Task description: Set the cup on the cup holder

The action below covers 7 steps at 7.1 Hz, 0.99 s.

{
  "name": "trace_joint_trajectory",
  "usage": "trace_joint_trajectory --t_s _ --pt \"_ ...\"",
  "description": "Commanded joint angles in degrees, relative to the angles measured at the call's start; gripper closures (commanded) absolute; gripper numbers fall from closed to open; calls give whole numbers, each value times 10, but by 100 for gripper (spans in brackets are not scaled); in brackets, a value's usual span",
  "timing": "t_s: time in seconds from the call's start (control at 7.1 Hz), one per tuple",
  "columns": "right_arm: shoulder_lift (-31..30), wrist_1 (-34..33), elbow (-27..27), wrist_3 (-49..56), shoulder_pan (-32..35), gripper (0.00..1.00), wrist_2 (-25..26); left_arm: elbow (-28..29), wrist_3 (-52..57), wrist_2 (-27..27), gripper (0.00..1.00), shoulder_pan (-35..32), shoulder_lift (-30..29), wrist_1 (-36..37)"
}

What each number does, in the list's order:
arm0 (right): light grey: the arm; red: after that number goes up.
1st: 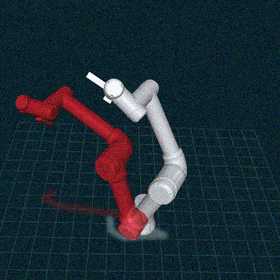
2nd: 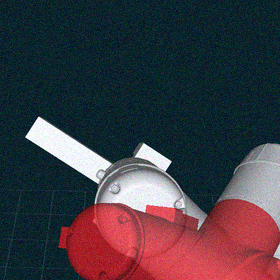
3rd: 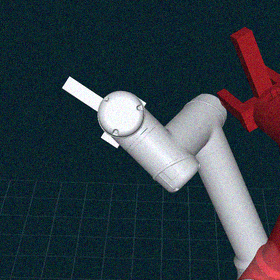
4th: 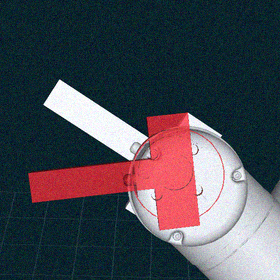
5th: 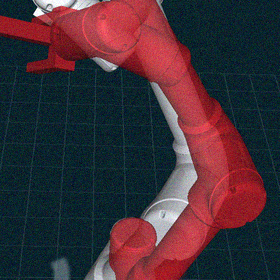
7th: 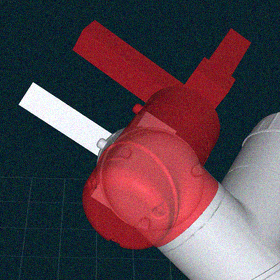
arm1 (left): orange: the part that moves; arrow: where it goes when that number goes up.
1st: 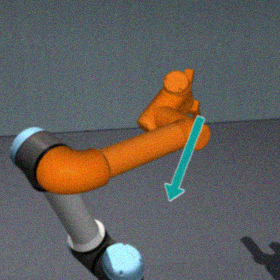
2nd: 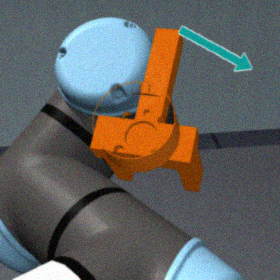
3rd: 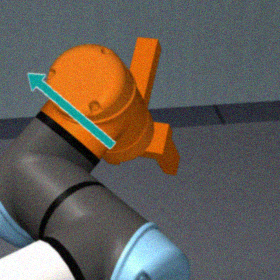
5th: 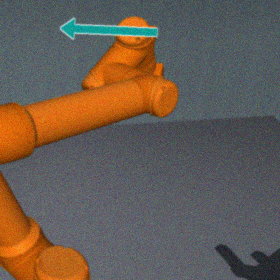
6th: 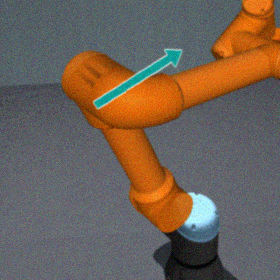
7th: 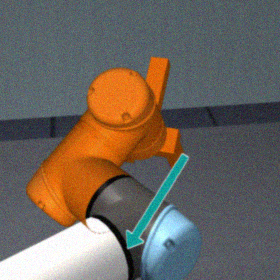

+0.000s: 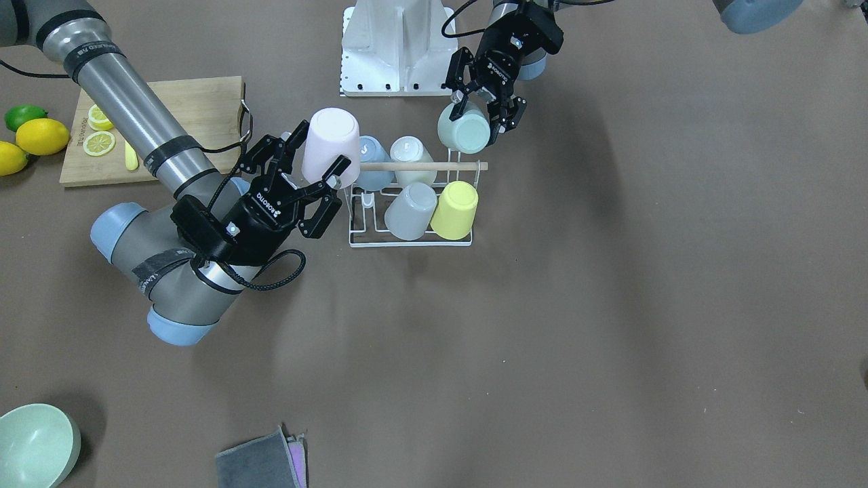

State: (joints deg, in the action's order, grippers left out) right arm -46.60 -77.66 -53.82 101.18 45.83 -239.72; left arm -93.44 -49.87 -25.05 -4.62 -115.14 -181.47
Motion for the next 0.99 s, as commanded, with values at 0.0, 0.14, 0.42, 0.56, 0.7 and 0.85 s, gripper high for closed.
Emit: trace_joint_trajectory --t_s 0.0,0.14,0.42,0.56,0.7,0.85 --pt "3 -5 10 1 0 78 2 11 -3 0 89 -3 -1 0" --pt "3 -13 10 2 0 78 5 18 -2 0 89 -3 -1 -12" --pt "8 -39 14 6 0 78 20 21 -2 1 89 -4 -1 -13" --pt "15 -50 25 16 0 78 27 27 -2 11 89 -4 -1 -14" --pt "19 -58 29 23 -2 78 32 35 -2 17 89 -4 -3 -13" --pt "21 -62 30 24 -8 78 32 37 -2 17 89 -4 -6 -13"
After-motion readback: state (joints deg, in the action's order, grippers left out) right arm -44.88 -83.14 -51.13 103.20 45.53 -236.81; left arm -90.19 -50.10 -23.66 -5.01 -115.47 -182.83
